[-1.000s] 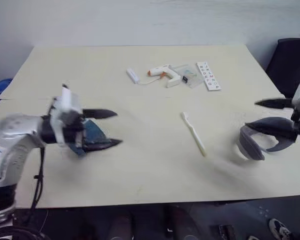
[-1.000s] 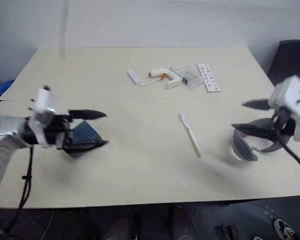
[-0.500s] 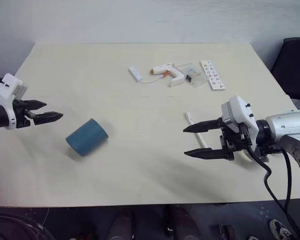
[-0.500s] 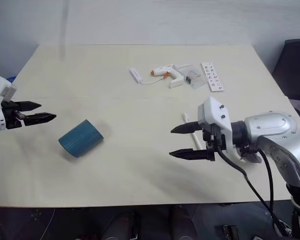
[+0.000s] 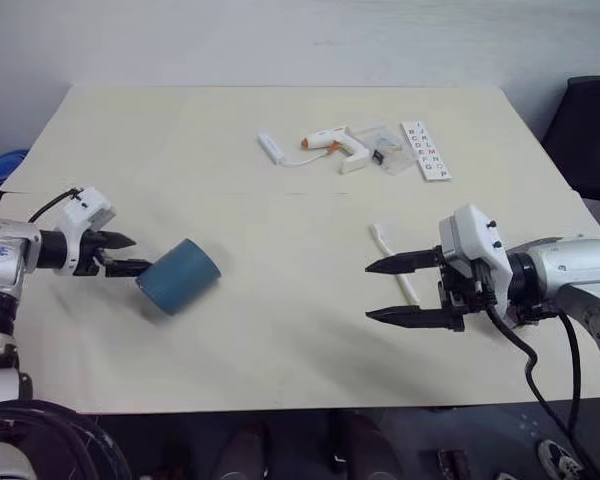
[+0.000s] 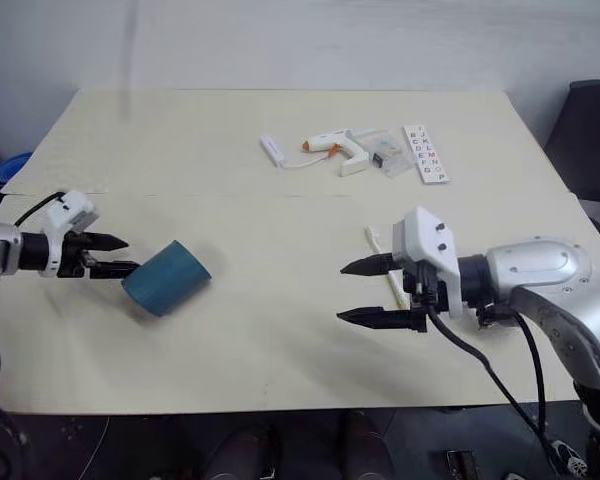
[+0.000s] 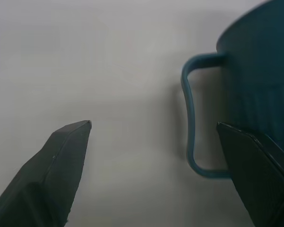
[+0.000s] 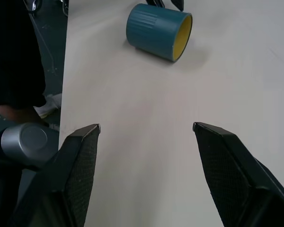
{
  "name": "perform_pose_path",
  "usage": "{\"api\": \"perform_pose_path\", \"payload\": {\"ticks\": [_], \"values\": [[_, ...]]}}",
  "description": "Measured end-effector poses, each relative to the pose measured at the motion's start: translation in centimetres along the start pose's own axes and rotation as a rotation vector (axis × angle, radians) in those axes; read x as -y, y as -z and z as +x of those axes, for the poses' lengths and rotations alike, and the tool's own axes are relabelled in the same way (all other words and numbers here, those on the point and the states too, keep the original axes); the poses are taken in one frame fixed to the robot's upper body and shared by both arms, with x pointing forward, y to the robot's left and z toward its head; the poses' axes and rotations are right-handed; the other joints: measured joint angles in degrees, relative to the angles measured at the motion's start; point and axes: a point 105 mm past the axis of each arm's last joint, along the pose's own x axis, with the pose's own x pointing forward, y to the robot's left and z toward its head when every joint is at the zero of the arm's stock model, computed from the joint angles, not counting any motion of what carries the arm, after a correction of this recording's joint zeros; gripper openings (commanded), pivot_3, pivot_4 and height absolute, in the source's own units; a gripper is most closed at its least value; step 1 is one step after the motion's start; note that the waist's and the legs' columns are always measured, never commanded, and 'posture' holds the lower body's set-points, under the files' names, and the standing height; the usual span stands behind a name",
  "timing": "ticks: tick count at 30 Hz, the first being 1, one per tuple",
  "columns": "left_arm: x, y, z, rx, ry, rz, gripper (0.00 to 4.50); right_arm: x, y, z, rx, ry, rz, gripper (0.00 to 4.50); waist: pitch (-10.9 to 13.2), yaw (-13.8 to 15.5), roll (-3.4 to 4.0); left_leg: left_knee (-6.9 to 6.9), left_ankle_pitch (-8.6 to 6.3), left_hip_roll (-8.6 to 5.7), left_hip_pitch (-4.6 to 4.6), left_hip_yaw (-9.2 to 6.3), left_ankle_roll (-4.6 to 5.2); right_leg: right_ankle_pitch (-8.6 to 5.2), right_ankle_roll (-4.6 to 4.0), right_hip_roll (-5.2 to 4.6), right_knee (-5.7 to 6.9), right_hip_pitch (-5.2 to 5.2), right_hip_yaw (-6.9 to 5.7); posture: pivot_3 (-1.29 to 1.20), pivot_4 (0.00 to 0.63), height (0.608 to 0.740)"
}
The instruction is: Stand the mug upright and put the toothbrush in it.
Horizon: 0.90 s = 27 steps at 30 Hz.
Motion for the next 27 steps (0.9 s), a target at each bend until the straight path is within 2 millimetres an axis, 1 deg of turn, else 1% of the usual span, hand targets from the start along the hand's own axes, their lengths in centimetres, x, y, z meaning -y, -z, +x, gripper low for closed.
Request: {"api": "perform_pose_path", "payload": {"ticks": [2,4,8,13,17,18,21,25,27], "values": [[0.2,-0.3,0.4,-0.007,0.018,0.021,4.5,-0.1,0.1,0.0,-0.004,0.004,0.002,3.26,0.0,-0.2,0.0,0.02,0.0,0.0,0.02,0.04,0.0,0.01,0.01,0.0,0.07,0.0,0.05,0.0,0.15,0.74],[0.7,-0.5,1.1,-0.016,0.052,0.034,4.5,-0.1,0.1,0.0,-0.004,0.01,-0.002,3.26,0.0,-0.2,0.0,0.02,0.0,0.02,0.02,0.04,0.0,0.01,0.03,0.02,0.07,-0.01,0.06,0.0,0.15,0.74],[1.5,0.1,2.7,-0.059,0.093,0.041,4.5,0.1,-0.1,-0.2,0.003,0.033,-0.01,3.26,0.0,-0.1,-0.01,0.08,0.0,0.04,-0.01,0.01,0.0,0.02,0.03,0.01,0.07,-0.01,0.03,0.0,0.15,0.74],[1.7,0.4,2.9,-0.105,0.105,0.071,4.5,-0.1,0.0,-0.3,0.001,0.037,-0.005,3.26,0.0,-0.1,-0.01,0.09,-0.01,0.04,-0.01,0.02,0.01,0.02,0.03,-0.02,0.07,0.0,0.05,0.0,0.15,0.74],[1.5,0.4,3.2,-0.108,0.081,0.089,3.65,-0.2,0.0,-0.2,0.001,0.032,-0.003,3.29,0.0,0.0,-0.01,0.21,-0.01,0.04,-0.01,0.01,0.02,0.02,0.03,-0.06,0.05,0.0,0.05,0.0,0.15,0.74],[1.4,0.4,3.2,-0.108,0.076,0.089,3.31,-0.2,0.0,-0.2,0.001,0.032,-0.004,3.29,0.0,0.0,-0.01,0.23,-0.01,0.04,-0.01,0.0,0.02,0.02,0.03,-0.06,0.06,0.01,0.05,0.0,0.15,0.74],[1.2,0.5,3.2,-0.104,0.061,0.092,2.49,-0.3,0.0,-0.2,0.0,0.032,-0.004,3.29,0.0,-0.1,-0.01,0.26,-0.02,0.05,-0.01,0.0,0.02,0.02,0.03,-0.09,0.07,0.01,0.07,0.0,0.15,0.74],[1.1,0.4,3.3,-0.092,0.048,0.086,1.22,-0.3,0.2,-0.2,-0.002,0.032,-0.002,3.29,0.0,-0.1,-0.01,0.27,-0.02,0.06,-0.01,0.0,0.02,0.02,0.03,-0.09,0.07,0.01,0.06,0.0,0.15,0.74],[1.2,0.4,3.3,-0.085,0.049,0.083,0.68,-0.3,0.2,-0.2,-0.002,0.032,-0.002,3.29,0.0,-0.1,-0.01,0.29,-0.03,0.06,-0.01,0.0,0.02,0.02,0.04,-0.09,0.08,0.01,0.07,0.0,0.15,0.74]]}}
